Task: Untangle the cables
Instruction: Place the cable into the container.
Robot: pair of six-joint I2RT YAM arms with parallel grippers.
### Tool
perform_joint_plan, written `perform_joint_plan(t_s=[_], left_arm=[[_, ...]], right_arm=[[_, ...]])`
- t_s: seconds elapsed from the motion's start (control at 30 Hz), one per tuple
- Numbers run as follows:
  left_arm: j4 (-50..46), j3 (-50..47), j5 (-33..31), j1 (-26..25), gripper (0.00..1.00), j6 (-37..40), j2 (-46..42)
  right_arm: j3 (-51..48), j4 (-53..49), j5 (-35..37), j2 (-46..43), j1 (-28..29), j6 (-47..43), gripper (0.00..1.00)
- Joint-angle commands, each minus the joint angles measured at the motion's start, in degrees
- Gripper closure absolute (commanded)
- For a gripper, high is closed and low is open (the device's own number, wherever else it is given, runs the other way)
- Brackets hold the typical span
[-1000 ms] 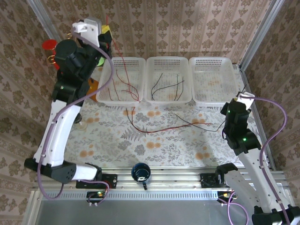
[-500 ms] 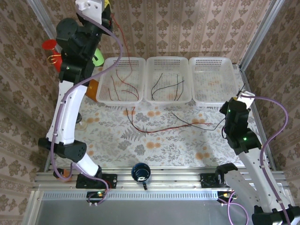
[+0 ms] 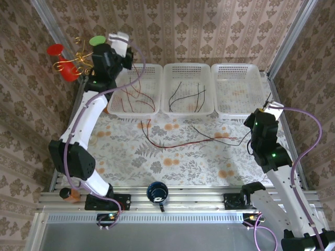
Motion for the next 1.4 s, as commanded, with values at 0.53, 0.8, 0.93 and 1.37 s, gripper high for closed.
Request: perform_joint_plan(t_s=[0.53,0.8,0.93,1.37], left_arm=[[-27.48,10.57,-6.1,0.25,1.0,-3.5,30.72],[-36.83,21.71,-3.06,2.1,0.99,-9.4,40.44],[-32.4,18.95,1.72,3.67,0.49,-15.58,36.46],[-23.4,6.27,-0.26,0.84,0.27,-11.74,16.66]], right_arm=[[4.02,-4.12,-3.29,-0.72,0.14,3.05,1.0],[5.71,-5.42,-4.37,-0.7,0.93,3.33,1.0],[7.38,-6.47,-4.13,0.02,1.44,3.56,1.0],[16.06,-4.59,-8.74,0.95,3.75,2.12,1.0]])
